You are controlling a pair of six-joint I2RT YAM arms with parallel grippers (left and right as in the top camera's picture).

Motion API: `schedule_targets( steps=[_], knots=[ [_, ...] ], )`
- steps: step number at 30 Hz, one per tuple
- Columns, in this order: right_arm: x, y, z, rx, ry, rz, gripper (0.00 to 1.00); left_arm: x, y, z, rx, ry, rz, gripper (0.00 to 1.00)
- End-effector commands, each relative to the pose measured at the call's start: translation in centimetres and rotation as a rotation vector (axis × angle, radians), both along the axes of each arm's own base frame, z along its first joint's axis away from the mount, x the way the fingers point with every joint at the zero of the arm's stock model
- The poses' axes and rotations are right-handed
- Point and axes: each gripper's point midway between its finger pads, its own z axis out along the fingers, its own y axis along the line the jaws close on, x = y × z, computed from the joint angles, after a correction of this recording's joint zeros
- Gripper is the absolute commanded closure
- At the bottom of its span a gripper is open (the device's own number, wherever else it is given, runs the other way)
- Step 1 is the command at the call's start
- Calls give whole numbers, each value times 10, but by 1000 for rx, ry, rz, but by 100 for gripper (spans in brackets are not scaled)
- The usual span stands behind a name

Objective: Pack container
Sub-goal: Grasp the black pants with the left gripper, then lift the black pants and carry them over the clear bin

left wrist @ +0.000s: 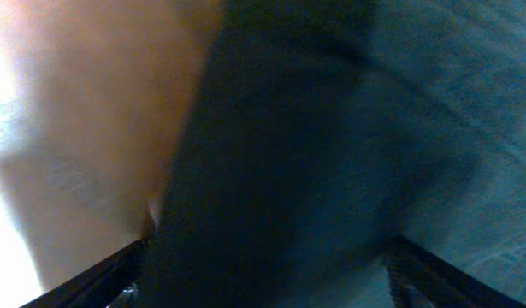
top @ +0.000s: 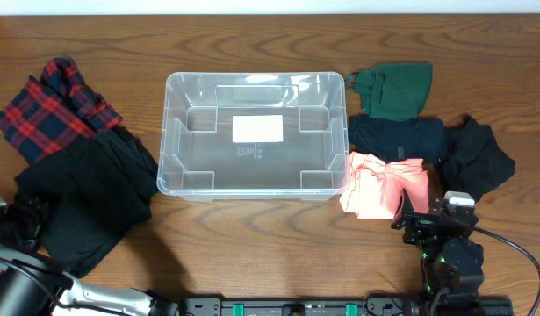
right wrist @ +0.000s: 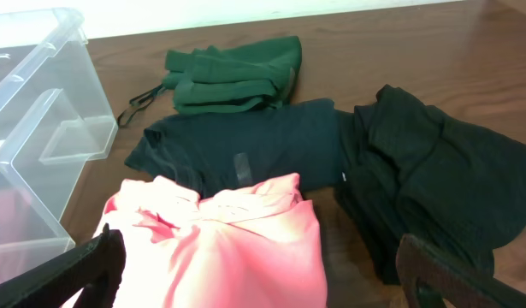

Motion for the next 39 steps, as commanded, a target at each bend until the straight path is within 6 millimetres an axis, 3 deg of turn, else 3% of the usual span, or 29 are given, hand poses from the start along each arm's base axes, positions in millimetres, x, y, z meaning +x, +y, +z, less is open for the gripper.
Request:
schedule_targets(
  steps=[1,5,11,14,17,19,23,31,33,35,39],
  knots=[
    [0,-1,0,3,-3,-7,1,13,-7,-2,-15,-42,-44,18],
    [0,-1,0,3,-3,-7,1,17,-12,-1,-18,-51,-68,31],
    [0,-1,0,3,-3,-7,1,15,-19,0,-52,-45,-66,75],
    [0,-1,0,3,-3,-7,1,23,-27,8,-97,-108,-70,85],
    [0,-1,0,3,-3,-7,1,34,-36,25,-141,-203,-78,87],
    [0,-1,0,3,-3,-7,1,44,-43,47,-180,-296,-85,87],
    [0,-1,0,3,-3,-7,1,63,-54,122,-187,-534,-122,94],
    [0,-1,0,3,-3,-7,1,65,-69,269,81,-785,-190,94],
    [0,-1,0,3,-3,-7,1,64,-81,316,171,-880,-224,94],
    [0,-1,0,3,-3,-7,1,65,-92,348,216,-935,-231,94],
    [0,-1,0,3,-3,-7,1,75,-139,415,287,-1091,-344,94]
  ],
)
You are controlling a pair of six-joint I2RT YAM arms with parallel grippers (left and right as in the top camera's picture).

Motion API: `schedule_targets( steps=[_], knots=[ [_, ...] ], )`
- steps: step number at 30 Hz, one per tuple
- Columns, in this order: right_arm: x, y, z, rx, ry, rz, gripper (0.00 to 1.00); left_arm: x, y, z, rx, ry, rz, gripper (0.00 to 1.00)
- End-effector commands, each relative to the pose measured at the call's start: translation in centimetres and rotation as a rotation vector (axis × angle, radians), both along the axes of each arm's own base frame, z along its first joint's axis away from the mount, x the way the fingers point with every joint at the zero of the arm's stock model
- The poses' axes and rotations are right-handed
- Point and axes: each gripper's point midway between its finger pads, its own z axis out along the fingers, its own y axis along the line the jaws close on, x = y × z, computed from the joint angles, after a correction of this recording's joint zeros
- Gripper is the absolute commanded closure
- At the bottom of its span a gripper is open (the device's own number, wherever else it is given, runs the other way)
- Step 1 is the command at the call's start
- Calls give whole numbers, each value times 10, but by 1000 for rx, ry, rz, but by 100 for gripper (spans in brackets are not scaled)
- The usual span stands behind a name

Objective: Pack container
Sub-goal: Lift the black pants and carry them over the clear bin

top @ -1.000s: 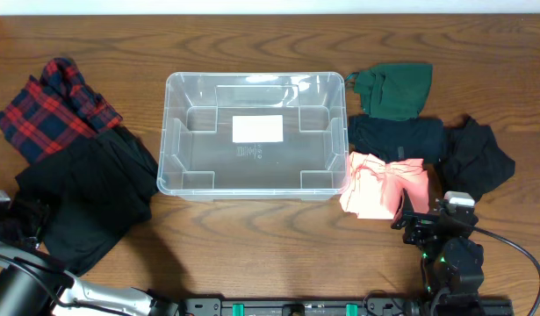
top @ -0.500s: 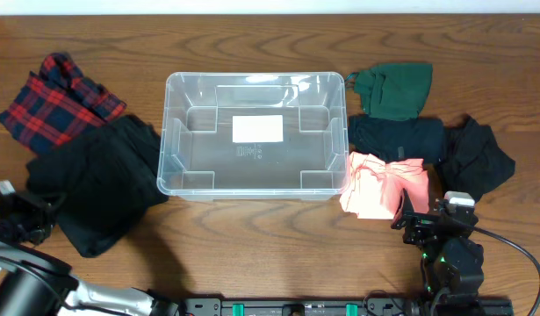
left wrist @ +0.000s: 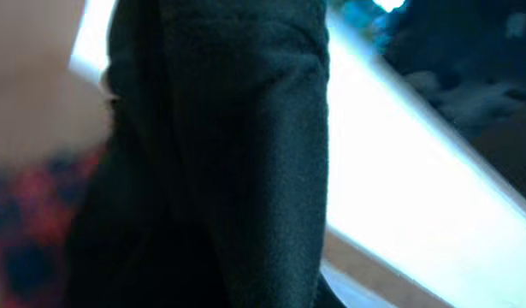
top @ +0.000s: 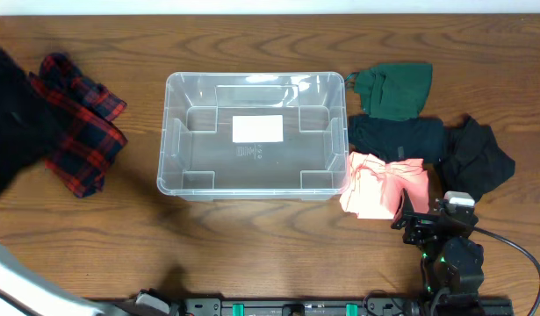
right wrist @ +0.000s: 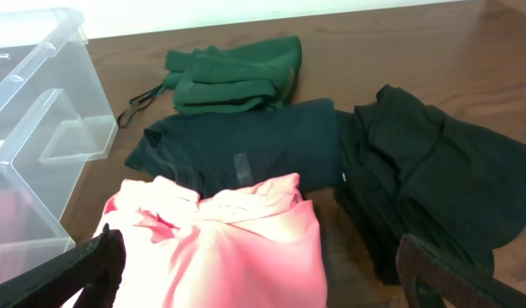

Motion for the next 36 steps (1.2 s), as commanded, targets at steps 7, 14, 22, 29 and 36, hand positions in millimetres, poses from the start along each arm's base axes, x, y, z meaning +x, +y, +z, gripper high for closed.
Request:
schedule_targets(
  steps=[7,14,22,29,36],
  knots=[
    [0,-1,0,3,-3,-8,1,40,-162,96,-169,-182,-459,94],
    [0,-1,0,3,-3,-8,1,64,-251,62,-255,-45,-604,94],
    [0,-1,0,3,-3,-8,1,78,-329,1,-202,155,-671,94],
    [0,-1,0,3,-3,-7,1,85,-396,-23,-190,201,-800,94],
    [0,-1,0,3,-3,-7,1,87,-412,-65,-241,375,-788,94]
  ],
)
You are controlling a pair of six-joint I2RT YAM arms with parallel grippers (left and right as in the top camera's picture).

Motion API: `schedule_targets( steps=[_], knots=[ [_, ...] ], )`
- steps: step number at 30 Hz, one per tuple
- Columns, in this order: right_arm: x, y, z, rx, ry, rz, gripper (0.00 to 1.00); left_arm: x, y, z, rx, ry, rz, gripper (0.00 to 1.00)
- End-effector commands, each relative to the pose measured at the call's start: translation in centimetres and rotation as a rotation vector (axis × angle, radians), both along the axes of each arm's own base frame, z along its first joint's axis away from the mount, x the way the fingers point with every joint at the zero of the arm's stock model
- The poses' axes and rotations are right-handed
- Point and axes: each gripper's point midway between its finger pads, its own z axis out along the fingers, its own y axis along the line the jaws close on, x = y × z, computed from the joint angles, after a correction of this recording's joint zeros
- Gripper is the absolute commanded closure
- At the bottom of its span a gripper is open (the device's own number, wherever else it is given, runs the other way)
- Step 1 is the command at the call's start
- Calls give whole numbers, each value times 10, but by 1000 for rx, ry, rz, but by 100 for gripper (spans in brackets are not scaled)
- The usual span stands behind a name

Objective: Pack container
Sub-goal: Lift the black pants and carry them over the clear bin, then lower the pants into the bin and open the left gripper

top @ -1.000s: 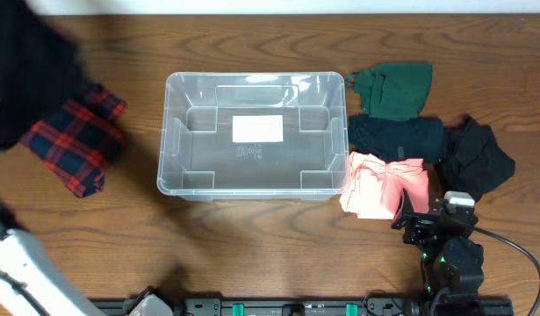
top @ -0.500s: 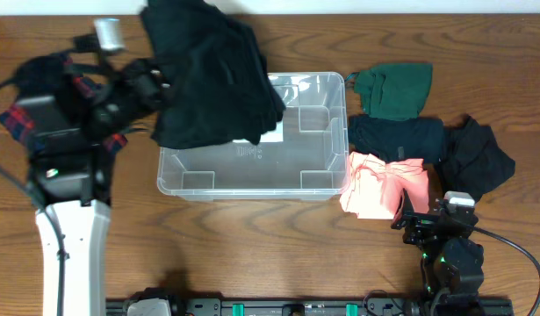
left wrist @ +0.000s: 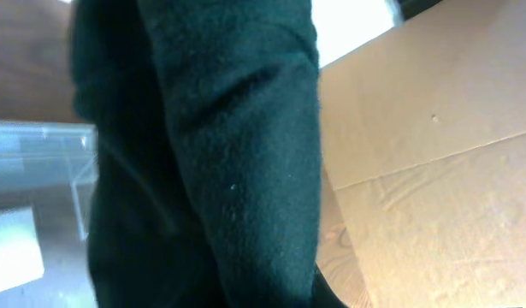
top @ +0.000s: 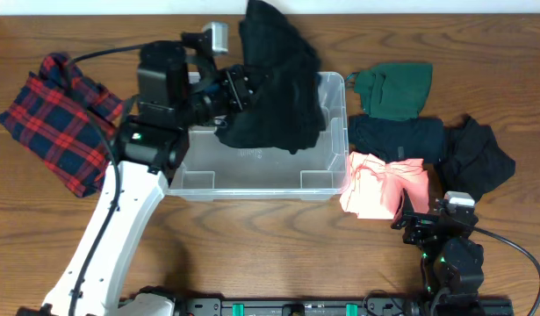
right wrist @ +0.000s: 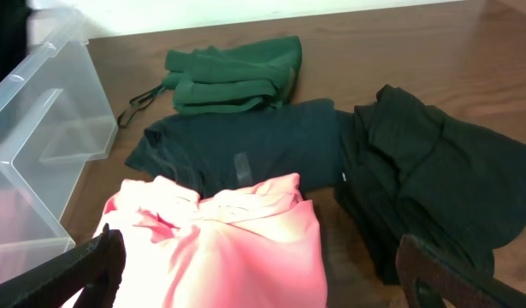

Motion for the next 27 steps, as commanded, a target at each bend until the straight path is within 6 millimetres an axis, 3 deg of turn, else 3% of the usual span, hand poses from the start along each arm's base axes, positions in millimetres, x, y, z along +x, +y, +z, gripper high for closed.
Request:
schedule_targets(
  steps=[1,7,10,15,20,22,25,27],
  knots=[
    [0,-1,0,3,-3,-7,1,5,4,-9,21,47,31,94],
    [0,-1,0,3,-3,-7,1,8,27,-89,209,237,135,94],
    [0,-1,0,3,-3,-7,1,6,39,-118,283,320,188,95],
    [0,-1,0,3,-3,-7,1,-1,54,-138,348,406,254,94],
    [0,-1,0,3,-3,-7,1,-7,83,-156,500,442,352,89],
    [0,-1,0,3,-3,-7,1,-8,92,-159,562,430,363,83],
    [0,-1,0,3,-3,-7,1,-7,100,-161,611,409,367,62],
    [0,-1,0,3,-3,-7,1,-4,105,-157,604,406,382,55]
  ],
)
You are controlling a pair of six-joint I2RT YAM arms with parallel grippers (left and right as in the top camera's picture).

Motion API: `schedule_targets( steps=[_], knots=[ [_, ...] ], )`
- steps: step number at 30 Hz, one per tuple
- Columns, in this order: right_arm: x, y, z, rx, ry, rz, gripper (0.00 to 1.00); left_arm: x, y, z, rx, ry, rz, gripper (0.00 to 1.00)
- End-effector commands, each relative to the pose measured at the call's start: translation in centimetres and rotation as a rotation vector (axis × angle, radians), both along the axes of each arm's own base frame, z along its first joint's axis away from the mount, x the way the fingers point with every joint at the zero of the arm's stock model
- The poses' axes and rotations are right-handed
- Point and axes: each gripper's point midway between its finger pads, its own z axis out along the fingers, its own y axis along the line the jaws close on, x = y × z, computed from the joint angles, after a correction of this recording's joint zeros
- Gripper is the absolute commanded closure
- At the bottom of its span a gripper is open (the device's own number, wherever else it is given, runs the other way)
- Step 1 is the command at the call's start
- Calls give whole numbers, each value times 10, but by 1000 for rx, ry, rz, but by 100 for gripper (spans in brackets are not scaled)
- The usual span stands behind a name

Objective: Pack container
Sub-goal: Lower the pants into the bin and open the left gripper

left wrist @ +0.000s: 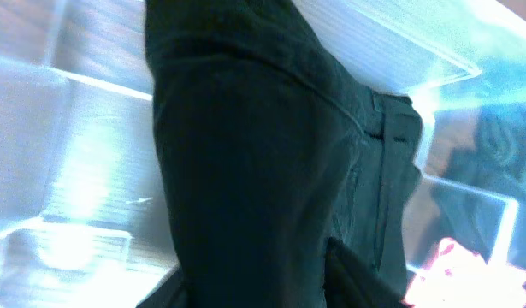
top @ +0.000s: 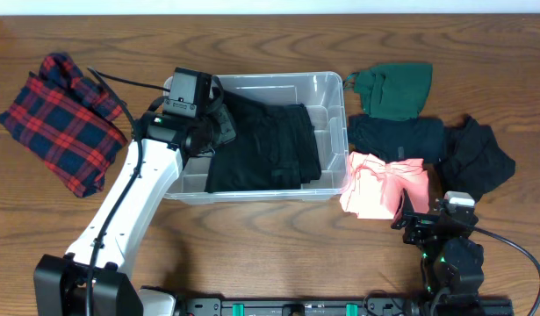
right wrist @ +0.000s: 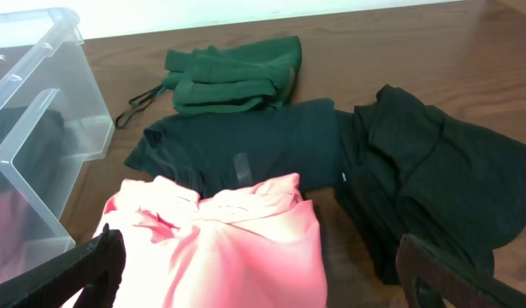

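Observation:
A clear plastic container stands mid-table. A black garment lies spread inside it, filling its middle and right. My left gripper reaches into the container's left part, shut on that black garment, with dark fabric bunched between the fingers. My right gripper rests open near the table's front right, just in front of a pink garment, with nothing between its fingers.
A red plaid garment lies left of the container. Right of it lie a green garment, a dark shirt, a crumpled black garment and the pink garment. The container's wall is close to my left gripper.
The black garment hung from my left gripper above the container's back edge; now it lies down inside the container with the gripper lowered in after it. The right arm has not moved.
The black garment first lay at the table's front left beside the plaid one, with my left gripper at it. Then it hung lifted at the far left, and the plaid garment had shifted. Later it was held over the container, and now it lies inside.

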Motion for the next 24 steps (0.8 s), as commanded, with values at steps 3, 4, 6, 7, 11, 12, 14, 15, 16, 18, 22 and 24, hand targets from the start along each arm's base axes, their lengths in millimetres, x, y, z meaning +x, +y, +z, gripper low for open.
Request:
schedule_targets(
  steps=[3,4,6,7,11,12,14,15,16,18,22,24],
  knots=[
    [0,-1,0,3,-3,-7,1,16,23,25,52,-90,6,46],
    [0,-1,0,3,-2,-7,1,19,27,32,45,-110,5,45],
    [0,-1,0,3,-3,-7,1,24,35,48,28,-150,11,41],
    [0,-1,0,3,-3,-7,1,26,41,60,17,-182,11,39],
    [0,-1,0,3,-3,-7,1,31,70,102,3,-292,58,31],
    [0,-1,0,3,-3,-7,1,31,81,112,8,-319,82,29],
    [0,-1,0,3,-3,-7,1,29,108,130,23,-366,146,26],
    [0,-1,0,3,-3,-7,1,27,122,136,32,-382,182,24],
    [0,-1,0,3,-3,-7,1,24,138,140,40,-393,222,22],
    [0,-1,0,3,-3,-7,1,17,175,142,62,-396,316,21],
    [0,-1,0,3,-3,-7,1,0,245,129,107,-344,485,20],
    [0,-1,0,3,-3,-7,1,-7,278,116,105,-308,566,20]
  ],
)
